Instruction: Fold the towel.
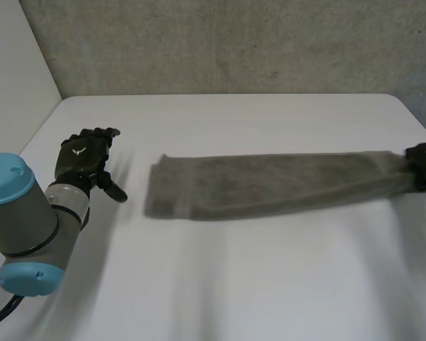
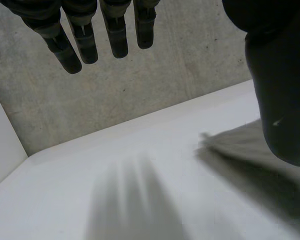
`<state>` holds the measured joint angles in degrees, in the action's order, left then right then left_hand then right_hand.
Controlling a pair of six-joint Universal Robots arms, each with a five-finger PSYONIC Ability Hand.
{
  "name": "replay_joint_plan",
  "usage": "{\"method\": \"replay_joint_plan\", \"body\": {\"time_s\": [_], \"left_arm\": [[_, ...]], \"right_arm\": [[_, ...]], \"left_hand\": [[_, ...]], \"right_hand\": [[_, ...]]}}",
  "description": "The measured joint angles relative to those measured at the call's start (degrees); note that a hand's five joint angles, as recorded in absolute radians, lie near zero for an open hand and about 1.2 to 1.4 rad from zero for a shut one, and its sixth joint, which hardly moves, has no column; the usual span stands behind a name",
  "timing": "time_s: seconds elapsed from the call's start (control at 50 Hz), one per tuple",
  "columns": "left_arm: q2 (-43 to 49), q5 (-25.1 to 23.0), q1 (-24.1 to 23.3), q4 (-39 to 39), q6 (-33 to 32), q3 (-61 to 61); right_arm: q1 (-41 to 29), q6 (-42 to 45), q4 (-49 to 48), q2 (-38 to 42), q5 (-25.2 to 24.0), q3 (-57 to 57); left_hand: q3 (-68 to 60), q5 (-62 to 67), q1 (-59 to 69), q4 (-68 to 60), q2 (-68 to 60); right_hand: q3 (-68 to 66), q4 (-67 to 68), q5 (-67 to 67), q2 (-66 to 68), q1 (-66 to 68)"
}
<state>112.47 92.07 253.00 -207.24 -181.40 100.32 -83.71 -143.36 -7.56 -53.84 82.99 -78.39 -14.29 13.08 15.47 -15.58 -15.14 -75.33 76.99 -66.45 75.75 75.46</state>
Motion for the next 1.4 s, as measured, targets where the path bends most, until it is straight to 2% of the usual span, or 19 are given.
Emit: {"method": "replay_joint_plan", "body": {"time_s": [0.1, 0.16, 0.26, 0.34, 0.4, 0.52, 0.58, 0.64, 0.7, 0.84, 0.92, 1.0, 1.02, 1.08, 1.1, 1.14, 1.18, 1.3, 1.4], "left_arm": [[0.0, 0.0, 0.2, 0.0, 0.0, 0.0], [0.0, 0.0, 0.2, -0.1, 0.0, 0.0], [0.0, 0.0, 0.2, -0.1, 0.0, 0.0], [0.0, 0.0, 0.1, -0.1, -0.1, 0.0], [0.0, 0.0, 0.0, -0.1, -0.1, 0.1], [0.1, -0.1, -0.2, -0.1, -0.1, 0.1], [0.3, -0.1, -0.2, -0.1, -0.1, 0.1], [0.5, -0.1, -0.3, -0.1, -0.1, 0.1], [0.6, -0.1, -0.4, -0.1, -0.1, 0.1], [0.6, -0.1, -0.3, -0.1, -0.1, 0.1], [0.8, -0.1, -0.4, -0.3, -0.2, 0.1], [1.2, -0.1, -0.5, -0.5, -0.4, 0.2], [1.2, -0.1, -0.5, -0.5, -0.5, 0.2], [1.4, -0.1, -0.7, -0.6, -0.6, 0.4], [1.5, -0.1, -0.8, -0.7, -0.6, 0.5], [1.5, -0.1, -1.0, -0.8, -0.7, 0.7], [1.5, -0.1, -1.2, -0.9, -0.7, 0.8], [1.2, -0.1, -1.7, -1.0, -0.7, 1.0], [0.4, -0.1, -2.1, -1.0, -0.4, 0.7]], "right_arm": [[1.9, 5.8, 2.5, -2.4, 1.6, 3.9], [-0.5, 8.7, 3.8, -3.8, 1.6, 7.0], [-10.9, 10.4, 4.4, -4.9, 0.3, 11.6], [-22.9, 10.5, 3.9, -4.6, -1.3, 13.9], [-32.4, 10.3, 2.4, -3.2, -2.3, 14.6], [-44.1, 9.9, -1.3, 1.7, -3.6, 14.8], [-46.7, 9.8, -2.6, 4.1, -3.6, 14.7], [-47.7, 9.1, -3.4, 5.9, -2.9, 14.6], [-47.5, 7.6, -3.4, 6.2, -1.3, 14.3], [-41.9, -0.6, -0.3, 1.6, 7.1, 9.0], [-37.2, -3.4, 1.3, -1.0, 8.1, 2.7], [-32.5, -4.6, 1.6, -2.7, 6.1, -5.4], [-31.8, -4.6, 1.5, -2.8, 5.7, -6.6], [-29.4, -4.6, 0.1, -2.9, 4.3, -10.3], [-28.6, -4.5, -0.6, -2.9, 4.1, -11.2], [-27.7, -4.4, -1.6, -2.9, 4.0, -12.0], [-27.1, -4.2, -2.8, -3.1, 4.4, -12.3], [-27.6, -3.1, -5.1, -4.9, 6.4, -9.8], [-33.8, -1.0, -5.4, -5.3, 5.2, -3.6]], "left_hand": [[0.0, 0.0, 0.0, 0.0, 0.0], [0.0, 0.0, -0.1, 0.0, 0.0], [0.0, 0.0, -0.1, 0.0, 0.0], [0.0, 0.0, -0.1, 0.0, 0.0], [0.0, 0.0, -0.1, 0.0, 0.0], [0.0, 0.0, -0.1, 0.0, 0.0], [0.0, 0.0, -0.2, 0.0, 0.0], [0.0, 0.0, -0.2, 0.0, 0.0], [0.0, 0.0, -0.2, 0.0, 0.0], [0.0, 0.0, -0.2, 0.0, 0.0], [0.0, 0.0, -0.2, 0.0, 0.0], [0.0, 0.0, -0.2, 0.0, 0.0], [0.0, 0.0, -0.2, 0.0, 0.0], [0.0, 0.0, -0.2, 0.0, 0.0], [0.0, 0.0, -0.2, 0.0, 0.0], [0.0, 0.0, -0.2, 0.0, 0.0], [0.0, 0.0, -0.2, 0.0, 0.0], [0.0, 0.0, -0.2, 0.0, 0.0], [0.0, 0.0, -0.2, 0.0, 0.0]], "right_hand": [[-0.6, 0.0, 0.1, 0.0, 0.0], [-0.8, 0.0, 0.1, 0.0, 0.1], [-1.2, 0.0, 0.1, 0.0, 0.2], [-1.4, 0.0, 0.1, 0.0, 0.2], [-1.4, 0.0, 0.1, 0.0, 0.2], [0.8, -2.5, 2.0, -1.6, -1.4], [22.8, -23.6, 23.8, -24.0, -23.3], [52.0, -53.5, 54.9, -53.7, -52.3], [61.0, -62.3, 63.0, -61.4, -60.8], [61.3, -62.3, 63.0, -61.4, -61.8], [61.3, -62.3, 63.0, -61.4, -61.8], [59.9, -61.4, 60.9, -60.3, -60.0], [58.0, -59.5, 58.5, -58.4, -57.5], [34.4, -36.1, 34.6, -34.2, -33.6], [21.5, -23.3, 22.9, -21.0, -22.1], [4.8, -6.5, 5.5, -6.4, -9.0], [-0.7, -0.6, 0.7, -3.7, -3.5], [-1.0, 0.0, 0.6, -3.7, -1.8], [-1.0, 0.0, 0.6, -3.7, -1.4]]}}
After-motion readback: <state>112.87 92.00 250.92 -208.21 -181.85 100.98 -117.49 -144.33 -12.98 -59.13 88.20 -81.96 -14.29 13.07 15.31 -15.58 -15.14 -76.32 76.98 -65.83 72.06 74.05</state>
